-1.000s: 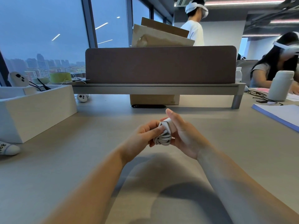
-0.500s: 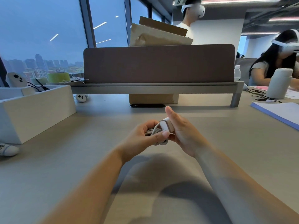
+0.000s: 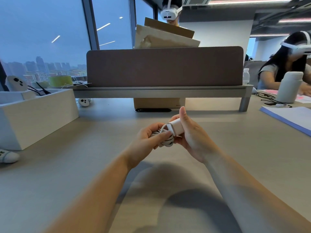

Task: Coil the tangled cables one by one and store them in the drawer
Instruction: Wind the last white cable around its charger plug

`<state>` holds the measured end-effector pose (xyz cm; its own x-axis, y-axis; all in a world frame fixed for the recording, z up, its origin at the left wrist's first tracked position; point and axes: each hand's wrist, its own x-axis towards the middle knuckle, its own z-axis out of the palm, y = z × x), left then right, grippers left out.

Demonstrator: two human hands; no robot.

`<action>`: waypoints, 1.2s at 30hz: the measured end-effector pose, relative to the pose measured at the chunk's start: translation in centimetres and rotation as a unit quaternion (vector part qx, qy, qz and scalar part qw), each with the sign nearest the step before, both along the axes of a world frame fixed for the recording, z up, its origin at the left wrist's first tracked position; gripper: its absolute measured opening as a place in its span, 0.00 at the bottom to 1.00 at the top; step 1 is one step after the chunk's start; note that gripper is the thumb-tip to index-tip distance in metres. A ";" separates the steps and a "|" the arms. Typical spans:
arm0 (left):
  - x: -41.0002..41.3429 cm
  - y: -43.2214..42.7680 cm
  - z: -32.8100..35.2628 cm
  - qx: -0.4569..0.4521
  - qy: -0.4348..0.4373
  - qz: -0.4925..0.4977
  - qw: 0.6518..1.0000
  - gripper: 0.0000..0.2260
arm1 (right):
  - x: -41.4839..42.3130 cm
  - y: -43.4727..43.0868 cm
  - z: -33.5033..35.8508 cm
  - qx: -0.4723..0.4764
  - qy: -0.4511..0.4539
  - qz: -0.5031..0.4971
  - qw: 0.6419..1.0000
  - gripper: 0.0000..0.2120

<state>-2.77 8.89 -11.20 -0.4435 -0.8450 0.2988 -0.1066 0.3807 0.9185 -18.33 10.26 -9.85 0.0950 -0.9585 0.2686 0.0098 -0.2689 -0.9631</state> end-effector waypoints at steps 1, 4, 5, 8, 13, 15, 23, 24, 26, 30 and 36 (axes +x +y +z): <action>0.0 0.0 0.0 0.003 0.005 0.002 1.000 0.14 | 0.0 0.0 -0.1 0.011 -0.017 0.004 1.000 0.27; 0.0 0.1 0.0 -0.002 0.015 0.003 1.000 0.12 | -0.3 0.0 -0.2 0.022 -0.066 0.019 0.997 0.19; 0.0 0.1 0.0 -0.003 0.017 0.005 1.000 0.12 | -0.3 -0.1 -0.3 0.020 -0.080 0.031 0.996 0.17; -0.1 0.1 -0.1 -0.010 0.020 0.011 1.000 0.15 | -0.6 -0.1 -0.2 0.027 -0.127 0.065 0.989 0.18; -0.1 -0.1 0.1 -0.028 0.029 0.023 0.999 0.17 | -0.7 0.0 0.0 0.008 0.016 0.020 1.000 0.15; -0.3 -0.2 0.0 -0.045 0.031 0.036 0.998 0.14 | -0.7 0.0 0.1 -0.020 0.093 -0.015 0.995 0.14; -0.2 -1.1 0.1 -0.030 0.036 0.071 0.996 0.11 | -0.7 0.9 0.3 -0.160 0.124 -0.001 0.979 0.17; -0.1 -1.2 0.2 -0.020 0.053 0.073 0.996 0.10 | -0.6 0.9 0.2 -0.158 0.153 0.004 0.976 0.17; 0.2 -1.4 0.2 0.000 0.086 0.081 0.993 0.09 | -0.4 0.7 -0.2 -0.160 0.205 -0.002 0.966 0.17; 0.4 -1.6 0.2 0.017 0.126 0.078 0.989 0.13 | -0.8 0.1 -1.0 -0.178 0.298 -0.044 0.937 0.16; 0.3 -2.1 -0.2 0.007 0.080 0.113 0.990 0.15 | 0.3 0.6 -1.2 -0.301 0.370 -0.042 0.878 0.16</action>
